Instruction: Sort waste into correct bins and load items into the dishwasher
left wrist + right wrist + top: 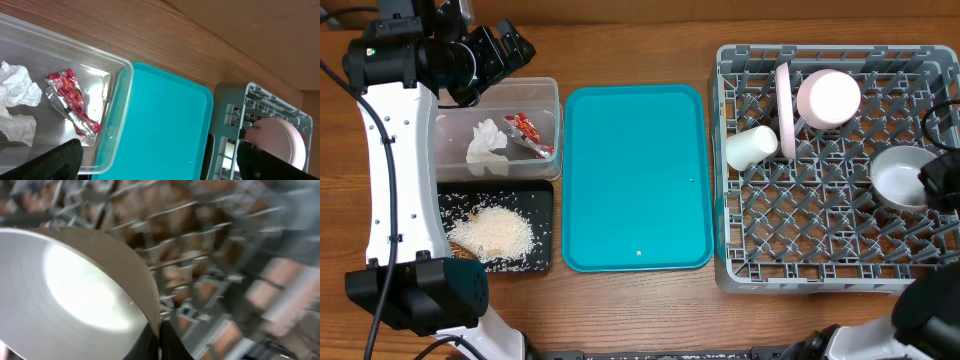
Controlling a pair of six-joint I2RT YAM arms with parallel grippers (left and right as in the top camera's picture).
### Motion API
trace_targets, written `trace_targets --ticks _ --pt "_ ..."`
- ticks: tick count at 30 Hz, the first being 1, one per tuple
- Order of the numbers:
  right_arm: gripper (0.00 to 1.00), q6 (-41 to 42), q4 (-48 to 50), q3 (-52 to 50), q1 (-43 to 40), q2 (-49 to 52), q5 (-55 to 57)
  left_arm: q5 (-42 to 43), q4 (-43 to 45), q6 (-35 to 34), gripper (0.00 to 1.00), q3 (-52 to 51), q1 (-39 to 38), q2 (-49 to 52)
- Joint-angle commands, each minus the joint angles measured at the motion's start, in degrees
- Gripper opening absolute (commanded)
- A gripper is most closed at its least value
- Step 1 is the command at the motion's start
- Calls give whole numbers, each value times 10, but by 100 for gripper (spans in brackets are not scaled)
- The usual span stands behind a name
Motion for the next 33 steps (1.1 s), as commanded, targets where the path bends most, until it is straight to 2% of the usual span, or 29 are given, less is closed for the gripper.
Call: trace_targets --ticks 1,5,10,22,33 --pt "4 109 -30 21 46 -42 184 -3 0 17 100 7 -1 -4" --pt "4 205 -114 20 145 -38 319 -4 0 17 100 7 -1 -4" --pt "4 203 -119 -4 257 -35 386 -3 0 17 100 7 -1 -4" --pt "4 215 -119 -146 254 -28 417 -3 0 17 100 7 -1 -4" --pt "4 219 -120 -150 255 -21 295 -3 0 17 100 7 -1 -4"
